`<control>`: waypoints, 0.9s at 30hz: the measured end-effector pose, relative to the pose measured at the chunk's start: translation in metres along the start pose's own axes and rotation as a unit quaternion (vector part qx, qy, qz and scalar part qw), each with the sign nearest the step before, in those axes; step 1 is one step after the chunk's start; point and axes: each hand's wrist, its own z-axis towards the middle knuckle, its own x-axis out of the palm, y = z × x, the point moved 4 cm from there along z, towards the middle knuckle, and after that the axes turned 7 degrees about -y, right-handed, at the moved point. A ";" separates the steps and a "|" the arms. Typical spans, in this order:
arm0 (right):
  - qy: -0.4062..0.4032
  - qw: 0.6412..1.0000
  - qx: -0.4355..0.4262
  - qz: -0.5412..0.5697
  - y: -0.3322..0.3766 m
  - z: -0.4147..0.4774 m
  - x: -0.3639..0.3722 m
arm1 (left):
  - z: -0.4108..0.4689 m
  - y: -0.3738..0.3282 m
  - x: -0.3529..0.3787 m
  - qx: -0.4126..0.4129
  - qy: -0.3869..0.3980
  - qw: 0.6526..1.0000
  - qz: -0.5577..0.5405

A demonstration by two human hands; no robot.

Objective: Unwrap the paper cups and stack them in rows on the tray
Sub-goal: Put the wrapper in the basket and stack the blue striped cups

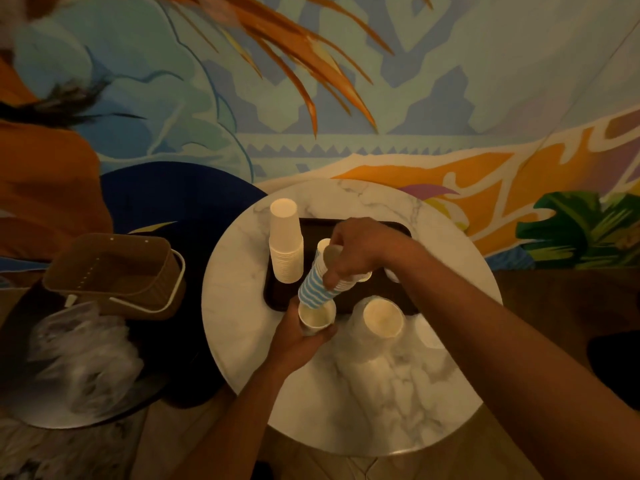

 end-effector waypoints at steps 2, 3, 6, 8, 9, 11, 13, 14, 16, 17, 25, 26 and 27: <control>0.006 0.997 0.019 0.076 -0.015 0.007 -0.005 | 0.000 0.002 -0.001 0.005 -0.002 1.000 -0.007; 0.013 0.990 0.037 0.135 -0.025 0.013 -0.004 | 0.001 0.003 -0.002 0.012 -0.002 1.000 -0.007; 0.050 0.933 0.085 0.346 -0.050 0.024 0.008 | 0.002 0.003 -0.004 0.034 0.008 0.999 -0.006; 0.074 0.858 0.114 0.496 -0.061 0.029 0.021 | 0.004 0.005 -0.005 0.038 0.016 0.999 0.002; 0.077 0.816 0.125 0.560 -0.065 0.029 0.027 | 0.005 0.006 -0.006 0.039 0.016 0.999 0.004; 0.062 0.742 0.140 0.652 -0.075 0.033 0.039 | 0.005 0.006 -0.009 0.044 0.014 0.999 0.011; 0.043 0.682 0.151 0.715 -0.081 0.037 0.048 | 0.005 0.005 -0.010 0.046 0.024 0.998 0.022; 0.037 0.655 0.156 0.739 -0.083 0.040 0.052 | 0.006 0.005 -0.010 0.045 0.030 0.998 0.025; 0.024 0.620 0.160 0.768 -0.082 0.045 0.056 | 0.006 0.003 -0.011 0.043 0.037 0.998 0.036; 0.016 0.612 0.156 0.775 -0.081 0.048 0.056 | 0.006 0.003 -0.011 0.043 0.040 0.997 0.040; 0.048 0.510 0.092 0.854 -0.058 0.060 0.069 | 0.012 0.009 -0.010 0.051 0.060 0.996 0.042; 0.049 0.498 0.087 0.861 -0.057 0.064 0.069 | 0.011 0.008 -0.011 0.052 0.061 0.996 0.041; 0.047 0.496 0.084 0.863 -0.057 0.068 0.069 | 0.011 0.007 -0.011 0.052 0.062 0.996 0.041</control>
